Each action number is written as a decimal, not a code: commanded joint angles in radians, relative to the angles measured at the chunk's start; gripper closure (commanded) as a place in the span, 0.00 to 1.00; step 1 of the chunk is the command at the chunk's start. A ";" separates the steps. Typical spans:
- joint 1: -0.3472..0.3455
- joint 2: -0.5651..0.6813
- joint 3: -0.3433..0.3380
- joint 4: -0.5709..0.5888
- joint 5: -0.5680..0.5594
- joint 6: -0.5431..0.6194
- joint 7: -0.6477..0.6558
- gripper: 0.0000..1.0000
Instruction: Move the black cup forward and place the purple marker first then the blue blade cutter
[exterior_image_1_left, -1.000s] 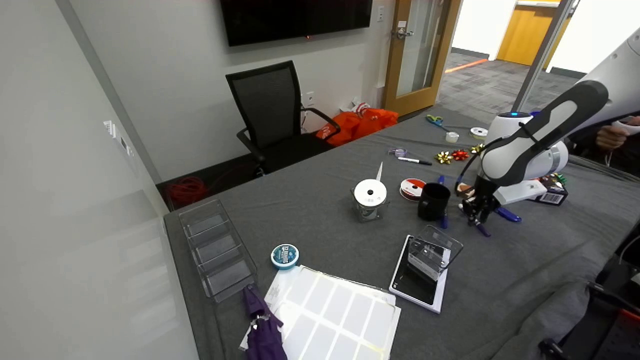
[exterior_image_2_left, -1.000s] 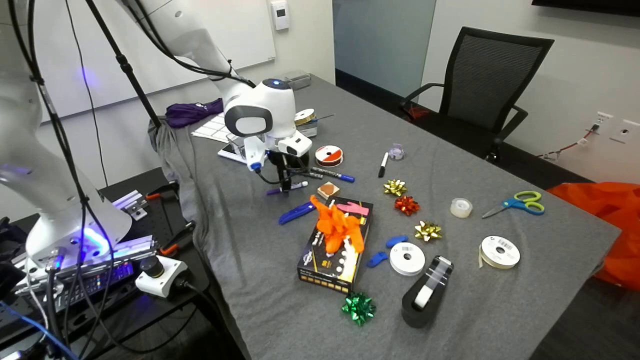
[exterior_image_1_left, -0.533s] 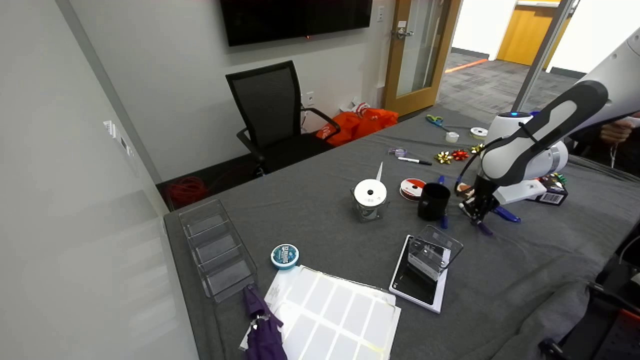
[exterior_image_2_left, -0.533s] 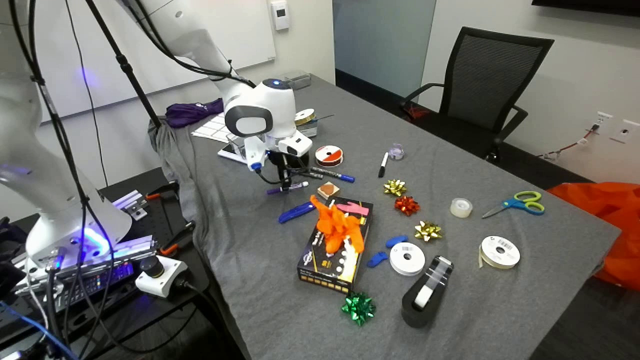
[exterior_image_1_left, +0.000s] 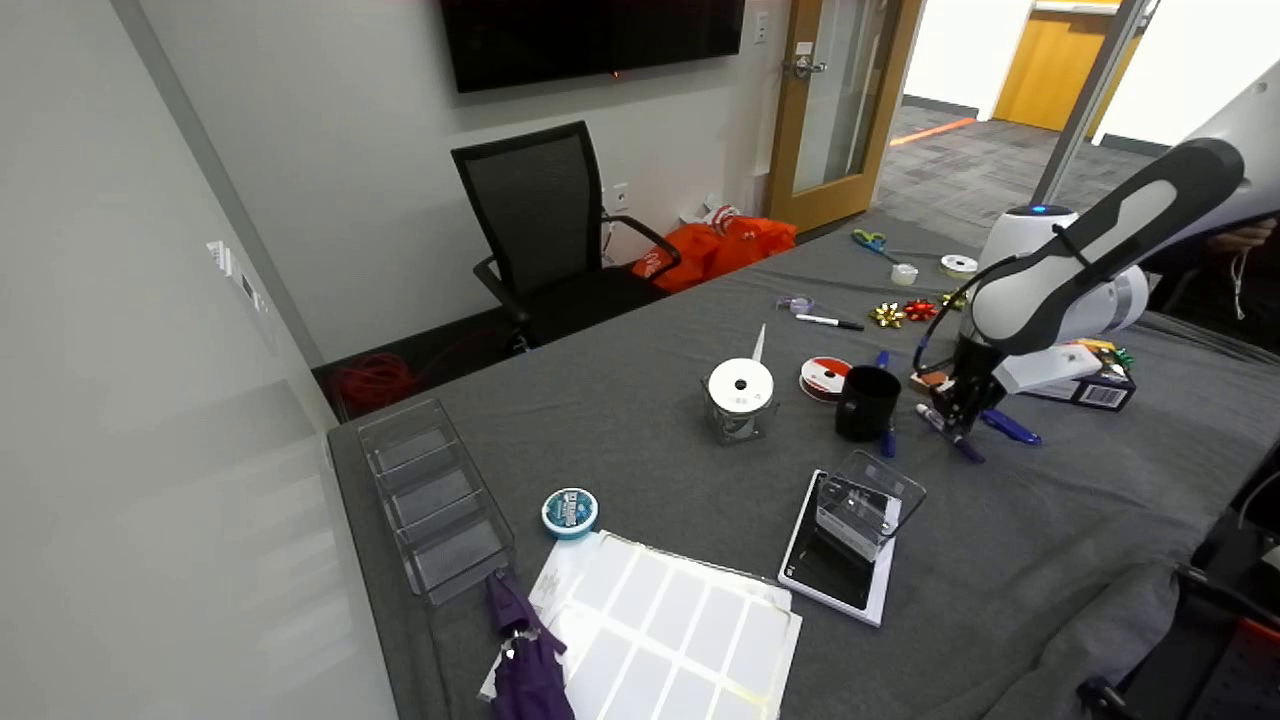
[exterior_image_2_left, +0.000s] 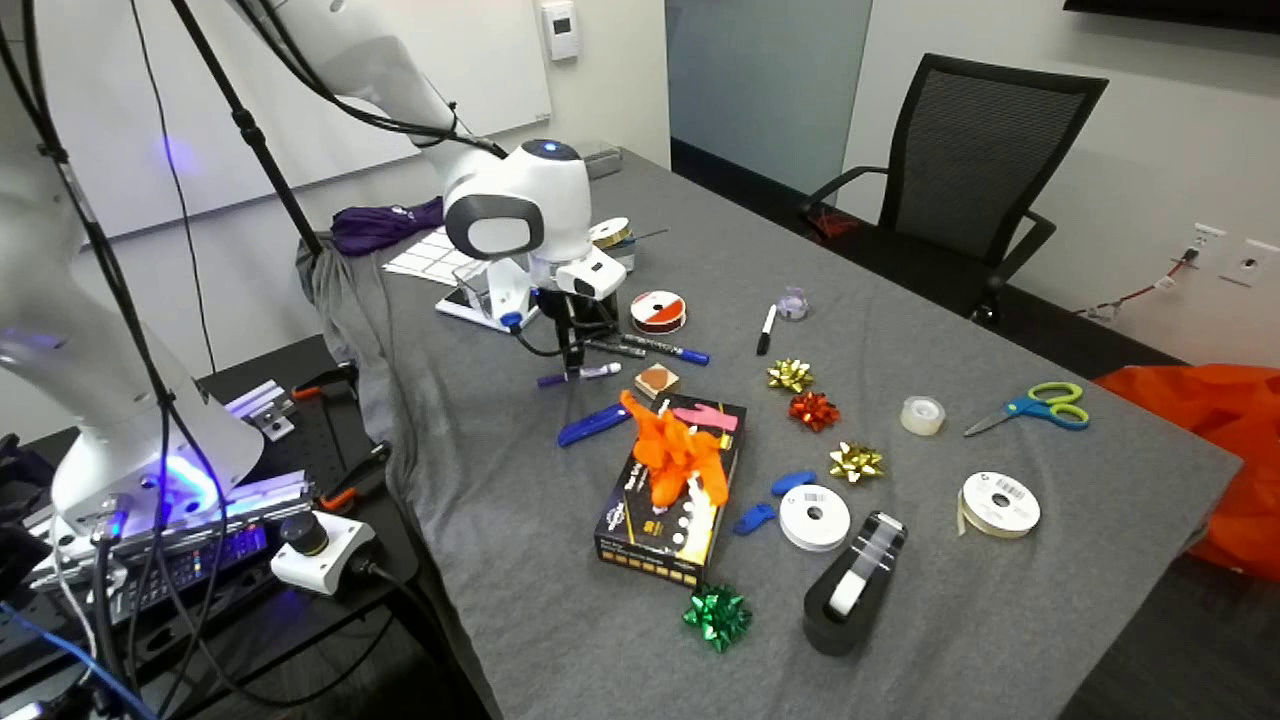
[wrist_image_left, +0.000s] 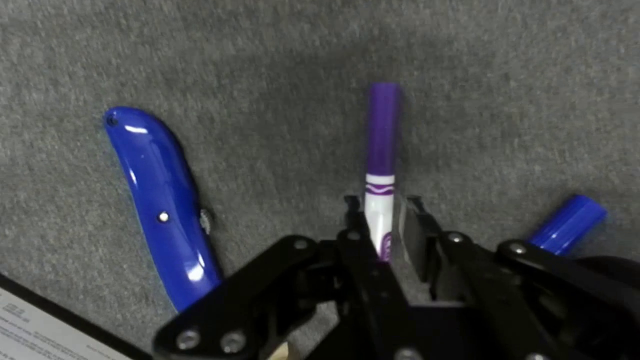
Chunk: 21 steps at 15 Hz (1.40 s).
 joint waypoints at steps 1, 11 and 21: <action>-0.017 -0.078 0.007 -0.031 -0.004 -0.055 -0.022 0.94; -0.007 -0.056 0.000 -0.026 -0.028 -0.040 -0.029 0.39; 0.003 0.011 0.002 -0.018 -0.045 -0.002 -0.004 0.20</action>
